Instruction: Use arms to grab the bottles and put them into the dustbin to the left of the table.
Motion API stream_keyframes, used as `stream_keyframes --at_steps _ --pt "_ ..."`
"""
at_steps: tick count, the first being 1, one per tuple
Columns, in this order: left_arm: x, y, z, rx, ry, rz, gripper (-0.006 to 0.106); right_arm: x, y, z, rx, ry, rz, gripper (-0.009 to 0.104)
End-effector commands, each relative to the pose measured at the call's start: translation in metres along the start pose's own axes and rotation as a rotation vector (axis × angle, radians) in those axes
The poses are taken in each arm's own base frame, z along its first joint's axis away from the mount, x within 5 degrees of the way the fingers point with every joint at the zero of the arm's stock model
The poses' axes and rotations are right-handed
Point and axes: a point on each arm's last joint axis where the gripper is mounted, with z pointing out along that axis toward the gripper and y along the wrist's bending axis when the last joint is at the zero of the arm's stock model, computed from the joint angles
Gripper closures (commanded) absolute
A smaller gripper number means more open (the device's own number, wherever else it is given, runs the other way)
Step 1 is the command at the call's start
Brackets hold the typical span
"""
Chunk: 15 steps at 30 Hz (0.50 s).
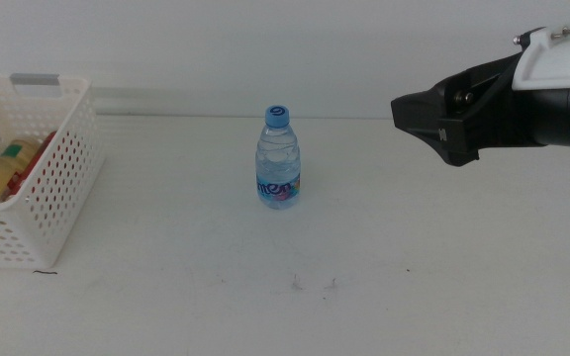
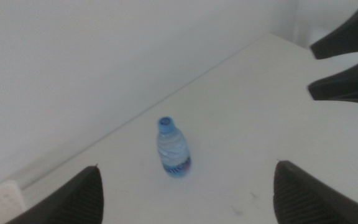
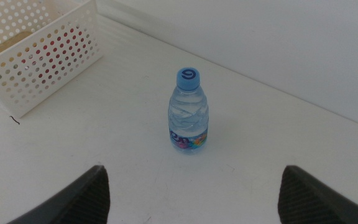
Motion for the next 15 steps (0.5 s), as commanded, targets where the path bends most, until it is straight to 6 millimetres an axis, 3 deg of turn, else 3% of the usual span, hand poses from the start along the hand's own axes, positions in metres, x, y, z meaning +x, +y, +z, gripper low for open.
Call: stream_keyframes --at_steps 1,6,15 --pt "-0.001 0.003 -0.001 -0.033 -0.018 0.004 0.007 -0.003 0.0 -0.002 0.005 -0.016 -0.012 0.005" --pt "-0.002 0.004 -0.001 -0.051 -0.027 0.009 0.007 -0.003 0.0 -0.002 0.005 -0.016 -0.012 0.005" --pt "-0.005 0.011 0.021 -0.009 -0.016 0.038 0.007 -0.003 0.0 -0.002 0.005 -0.016 -0.012 0.005"
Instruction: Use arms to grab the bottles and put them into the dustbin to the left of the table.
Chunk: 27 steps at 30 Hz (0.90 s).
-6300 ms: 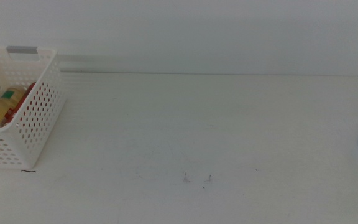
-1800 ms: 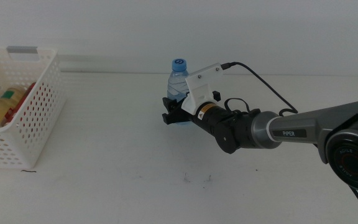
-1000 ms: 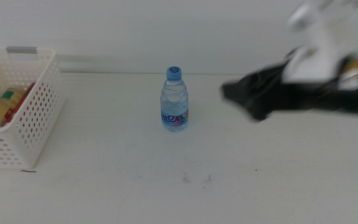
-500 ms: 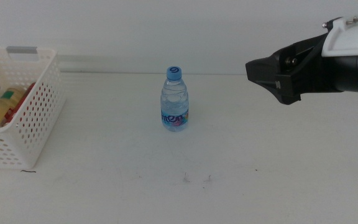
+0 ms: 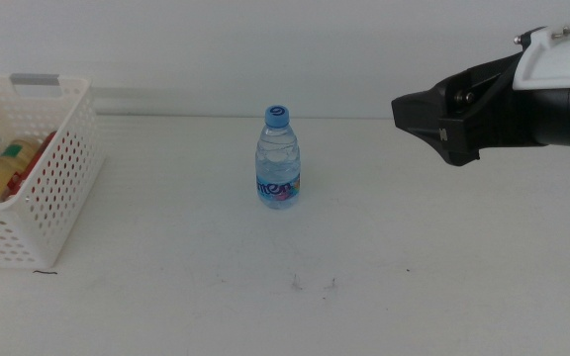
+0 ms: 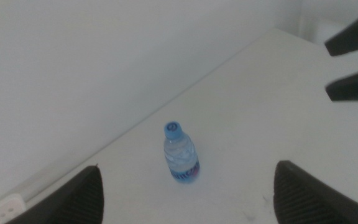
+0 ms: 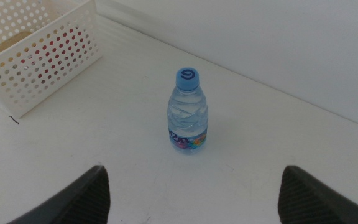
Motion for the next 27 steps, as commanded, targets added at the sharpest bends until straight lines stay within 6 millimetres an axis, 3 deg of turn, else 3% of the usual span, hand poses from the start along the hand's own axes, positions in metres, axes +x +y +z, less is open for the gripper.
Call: stream_keyframes --at_steps 1,6,12,15,19,22,27 --pt "0.001 0.003 0.007 -0.015 -0.018 -0.02 0.007 -0.003 0.0 -0.002 0.003 -0.017 -0.011 0.005" --pt "0.035 0.01 0.049 -0.061 -0.047 -0.094 0.007 -0.003 0.0 -0.002 0.003 -0.017 -0.011 0.005" --pt "0.127 -0.017 0.128 -0.095 -0.155 -0.203 0.007 -0.003 0.0 -0.002 0.003 -0.017 -0.011 0.005" --pt "0.162 -0.035 0.152 -0.114 -0.196 -0.239 0.007 -0.003 0.0 -0.002 0.003 -0.017 -0.011 0.005" --pt "0.188 -0.048 0.176 -0.121 -0.285 -0.23 0.007 -0.003 0.0 -0.002 0.003 -0.017 -0.011 0.005" --pt "0.208 -0.052 0.196 -0.114 -0.332 -0.33 0.007 -0.003 0.0 -0.002 0.003 -0.017 -0.011 0.005" --pt "0.232 -0.055 0.233 -0.143 -0.256 -0.316 0.007 -0.003 0.0 -0.002 0.003 -0.017 -0.011 0.005"
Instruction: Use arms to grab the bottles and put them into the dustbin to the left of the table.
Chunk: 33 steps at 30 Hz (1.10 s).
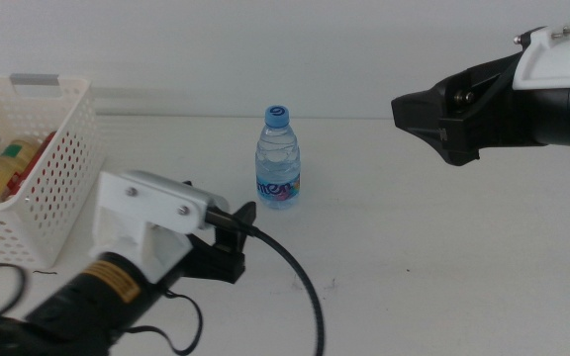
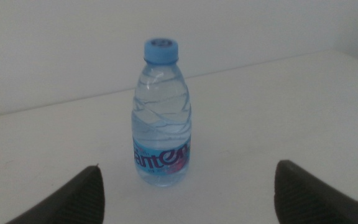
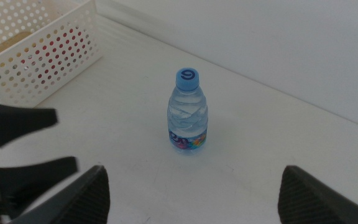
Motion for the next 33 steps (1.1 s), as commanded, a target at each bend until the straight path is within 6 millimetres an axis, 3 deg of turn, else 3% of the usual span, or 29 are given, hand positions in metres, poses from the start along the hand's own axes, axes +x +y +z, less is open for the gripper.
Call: stream_keyframes --at_steps 1,8,17,26,33 --pt "0.006 -0.002 0.012 0.002 -0.053 0.001 0.007 -0.003 0.0 -0.002 0.003 -0.016 -0.011 0.005" --pt "0.025 0.001 0.037 -0.031 -0.212 0.051 0.007 -0.003 0.0 -0.002 0.003 -0.016 -0.011 0.005" --pt "0.038 -0.001 0.07 -0.037 -0.107 0.019 0.007 -0.003 0.0 -0.002 0.003 -0.016 -0.011 0.005" --pt "0.049 0.027 0.128 0.117 -0.049 0.019 0.007 -0.003 0.0 -0.002 0.003 -0.016 -0.011 0.005" --pt "0.055 0.035 0.168 0.111 -0.054 0.028 0.007 -0.003 0.0 -0.002 0.003 -0.016 -0.011 0.005"
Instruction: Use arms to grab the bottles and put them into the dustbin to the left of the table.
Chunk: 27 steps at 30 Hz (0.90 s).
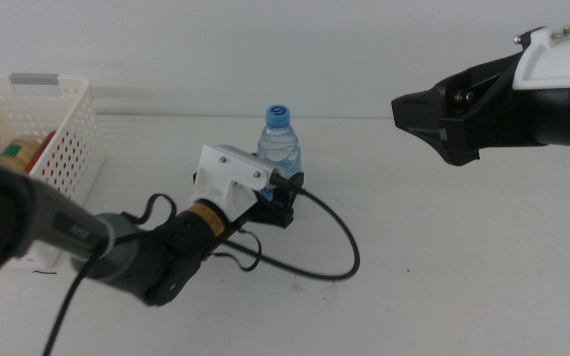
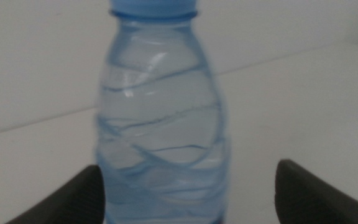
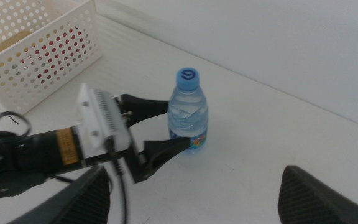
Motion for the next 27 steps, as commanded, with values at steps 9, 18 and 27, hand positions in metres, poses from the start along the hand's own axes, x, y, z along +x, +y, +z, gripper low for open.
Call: stream_keyframes --at_steps 9,18,27 --pt "0.011 0.012 0.043 -0.033 -0.02 -0.024 0.007 -0.004 0.0 -0.002 0.001 -0.033 -0.011 0.005" --pt "0.014 0.02 0.053 -0.103 -0.029 -0.061 0.027 -0.004 0.0 -0.002 0.001 -0.033 -0.011 0.005" --pt "-0.042 0.009 0.0 -0.112 0.078 -0.077 0.102 -0.004 0.0 -0.002 0.001 -0.033 -0.011 0.005"
